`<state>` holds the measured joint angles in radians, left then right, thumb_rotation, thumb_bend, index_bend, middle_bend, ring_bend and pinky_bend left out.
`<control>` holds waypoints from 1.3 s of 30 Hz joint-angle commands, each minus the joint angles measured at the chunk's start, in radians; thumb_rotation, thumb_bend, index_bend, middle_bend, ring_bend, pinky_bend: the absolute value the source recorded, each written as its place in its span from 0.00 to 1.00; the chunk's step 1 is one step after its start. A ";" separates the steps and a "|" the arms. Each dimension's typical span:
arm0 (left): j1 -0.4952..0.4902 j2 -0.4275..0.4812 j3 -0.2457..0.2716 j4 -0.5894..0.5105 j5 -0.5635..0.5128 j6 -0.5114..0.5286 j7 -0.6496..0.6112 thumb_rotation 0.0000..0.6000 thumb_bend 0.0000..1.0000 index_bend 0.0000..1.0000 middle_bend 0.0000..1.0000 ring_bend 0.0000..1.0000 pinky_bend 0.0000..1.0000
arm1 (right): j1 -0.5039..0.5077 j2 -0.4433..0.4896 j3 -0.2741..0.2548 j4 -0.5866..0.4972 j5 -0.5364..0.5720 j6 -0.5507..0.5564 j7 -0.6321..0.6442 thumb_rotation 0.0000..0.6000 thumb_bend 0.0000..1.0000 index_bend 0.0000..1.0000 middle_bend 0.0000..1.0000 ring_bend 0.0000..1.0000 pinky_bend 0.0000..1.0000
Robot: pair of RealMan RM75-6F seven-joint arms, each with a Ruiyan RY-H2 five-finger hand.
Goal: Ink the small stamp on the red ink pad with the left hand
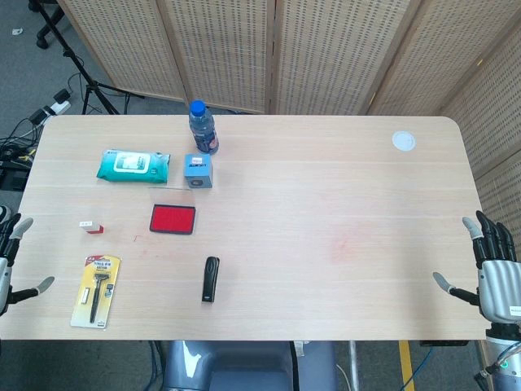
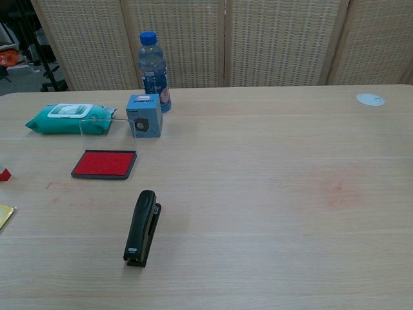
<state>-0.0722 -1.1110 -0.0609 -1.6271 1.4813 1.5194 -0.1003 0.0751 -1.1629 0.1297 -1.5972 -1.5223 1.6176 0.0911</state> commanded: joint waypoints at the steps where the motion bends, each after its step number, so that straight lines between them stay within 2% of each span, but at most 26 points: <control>1: 0.001 -0.002 0.002 -0.001 0.003 0.002 0.007 1.00 0.00 0.00 0.00 0.00 0.00 | -0.002 0.002 0.000 0.000 -0.002 0.002 0.005 1.00 0.00 0.00 0.00 0.00 0.00; 10: 0.002 -0.004 -0.004 0.005 -0.011 0.000 0.000 1.00 0.00 0.00 0.00 0.00 0.00 | -0.002 0.003 0.000 0.001 -0.005 -0.002 0.011 1.00 0.00 0.00 0.00 0.00 0.00; 14: -0.018 0.002 -0.010 0.014 -0.051 -0.061 0.014 1.00 0.02 0.00 0.01 0.00 0.00 | -0.002 0.004 0.003 -0.001 -0.001 -0.005 0.014 1.00 0.00 0.00 0.00 0.00 0.00; 15: -0.024 0.004 -0.011 0.015 -0.065 -0.079 0.025 1.00 0.03 0.00 0.08 0.04 0.01 | -0.001 0.004 0.003 -0.001 0.000 -0.006 0.013 1.00 0.00 0.00 0.00 0.00 0.00; 17: -0.046 -0.003 -0.029 0.026 -0.120 -0.127 0.058 1.00 0.04 0.00 0.36 0.29 0.17 | 0.000 0.004 0.004 -0.001 0.004 -0.012 0.011 1.00 0.00 0.00 0.00 0.00 0.00; 18: -0.055 -0.012 -0.040 0.035 -0.140 -0.141 0.064 1.00 0.04 0.00 0.57 0.52 0.35 | 0.000 0.003 0.004 -0.001 0.004 -0.012 0.010 1.00 0.00 0.00 0.00 0.00 0.00; 19: -0.065 -0.020 -0.048 0.044 -0.154 -0.156 0.061 1.00 0.03 0.00 0.73 0.71 0.53 | 0.000 0.003 0.004 0.000 0.005 -0.012 0.009 1.00 0.00 0.00 0.00 0.00 0.00; 21: -0.087 -0.040 -0.069 0.073 -0.174 -0.184 0.033 1.00 0.01 0.00 0.90 0.91 0.75 | 0.000 0.001 0.004 0.002 0.006 -0.014 0.006 1.00 0.00 0.00 0.00 0.00 0.00; 23: -0.105 -0.065 -0.089 0.114 -0.185 -0.197 0.009 1.00 0.01 0.04 0.99 0.99 0.90 | 0.002 0.000 0.004 0.004 0.009 -0.020 0.004 1.00 0.00 0.00 0.00 0.00 0.00; 25: -0.140 -0.100 -0.114 0.185 -0.213 -0.245 -0.022 1.00 0.01 0.08 1.00 1.00 0.94 | 0.005 -0.002 0.004 0.007 0.013 -0.029 0.002 1.00 0.00 0.00 0.00 0.00 0.00; 31: -0.238 -0.132 -0.155 0.347 -0.287 -0.432 -0.078 1.00 0.09 0.23 1.00 1.00 0.95 | 0.013 -0.006 0.006 0.012 0.027 -0.052 -0.001 1.00 0.00 0.00 0.00 0.00 0.00; 39: -0.337 -0.124 -0.162 0.381 -0.385 -0.653 -0.022 1.00 0.18 0.37 1.00 1.00 0.95 | 0.023 -0.013 0.011 0.022 0.050 -0.079 -0.008 1.00 0.00 0.00 0.00 0.00 0.00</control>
<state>-0.3687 -1.2312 -0.2145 -1.2655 1.1355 0.9213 -0.1469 0.0961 -1.1742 0.1402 -1.5773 -1.4756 1.5426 0.0842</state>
